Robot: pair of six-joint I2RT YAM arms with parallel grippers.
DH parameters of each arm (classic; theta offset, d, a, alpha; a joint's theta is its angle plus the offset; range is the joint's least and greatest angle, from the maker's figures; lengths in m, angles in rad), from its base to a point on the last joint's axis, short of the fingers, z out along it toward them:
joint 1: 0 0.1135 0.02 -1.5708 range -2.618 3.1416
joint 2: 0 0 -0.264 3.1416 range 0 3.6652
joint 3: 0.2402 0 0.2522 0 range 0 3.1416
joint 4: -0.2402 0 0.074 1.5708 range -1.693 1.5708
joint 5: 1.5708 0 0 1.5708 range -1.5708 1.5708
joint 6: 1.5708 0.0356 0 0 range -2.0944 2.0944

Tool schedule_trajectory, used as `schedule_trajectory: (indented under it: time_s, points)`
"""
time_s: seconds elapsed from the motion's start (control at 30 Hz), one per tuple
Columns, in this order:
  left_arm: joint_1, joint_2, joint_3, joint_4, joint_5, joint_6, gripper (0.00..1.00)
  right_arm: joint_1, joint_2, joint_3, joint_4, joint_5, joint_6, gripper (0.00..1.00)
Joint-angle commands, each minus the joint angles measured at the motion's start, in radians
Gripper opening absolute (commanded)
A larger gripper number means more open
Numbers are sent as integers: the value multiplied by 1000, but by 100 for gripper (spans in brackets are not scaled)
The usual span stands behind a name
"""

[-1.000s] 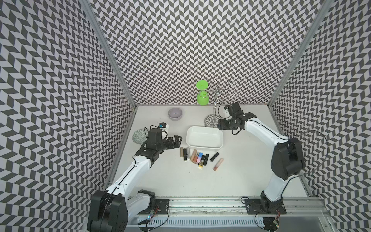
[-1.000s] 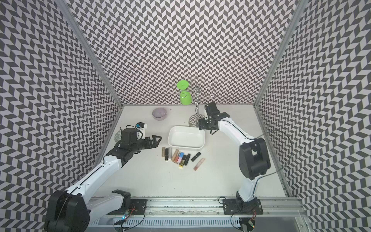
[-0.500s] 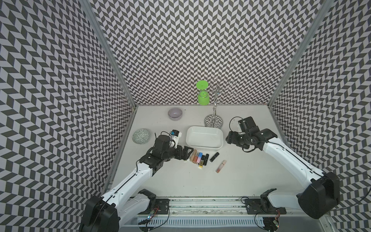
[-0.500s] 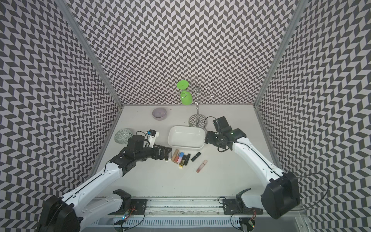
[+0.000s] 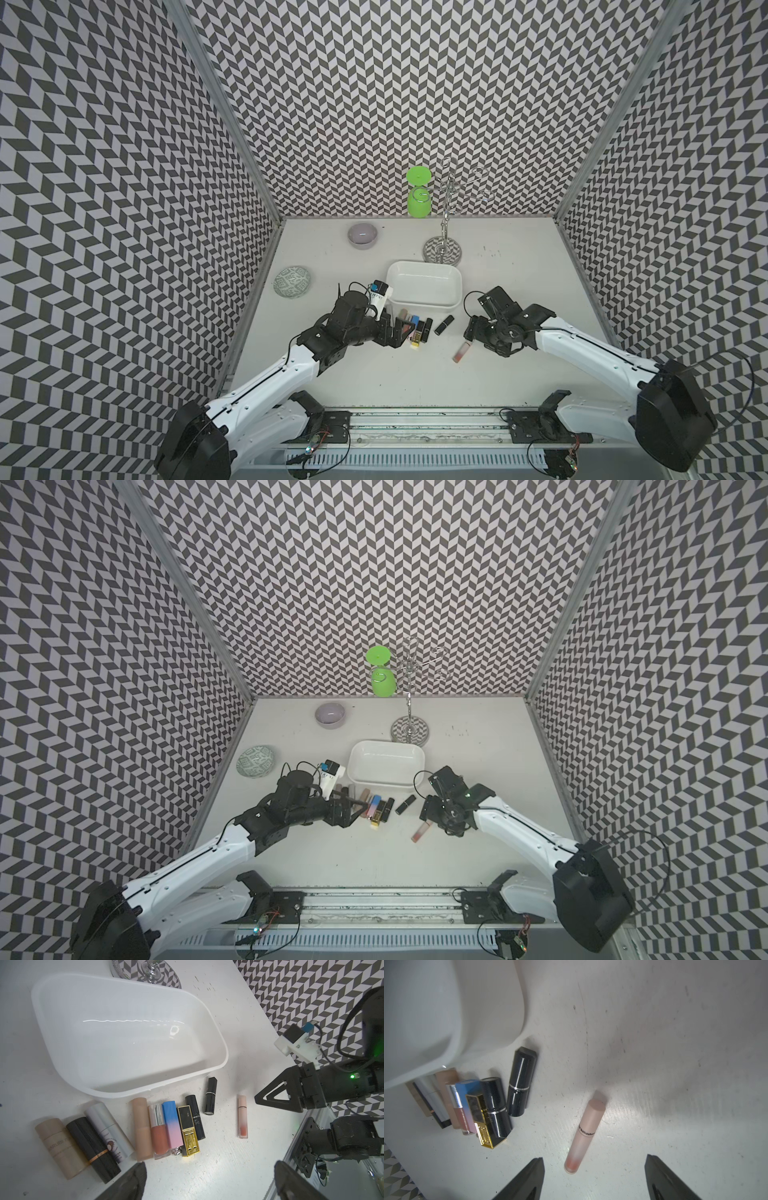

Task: Put the lipstick into the storage box
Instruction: Pick up the lipstick at the center of the board.

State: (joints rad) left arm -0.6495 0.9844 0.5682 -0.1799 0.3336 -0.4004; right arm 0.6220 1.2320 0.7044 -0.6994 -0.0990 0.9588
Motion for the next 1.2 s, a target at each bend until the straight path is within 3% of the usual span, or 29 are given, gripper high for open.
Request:
schedule_trajectory:
  time_s: [0.0, 0.5, 0.73, 1.17]
  points:
    - [-17, 4, -7, 28, -26, -18, 99, 45, 9, -42, 124, -23, 111, 81]
    - [-24, -18, -7, 16, -50, -8, 99, 221, 207, 24, 26, 100, 115, 77]
    - [-22, -52, -3, -2, -64, -2, 99, 237, 294, 53, 6, 173, 87, 73]
    - [-22, -53, 8, -3, -78, 0, 99, 238, 331, 44, -5, 215, 35, 52]
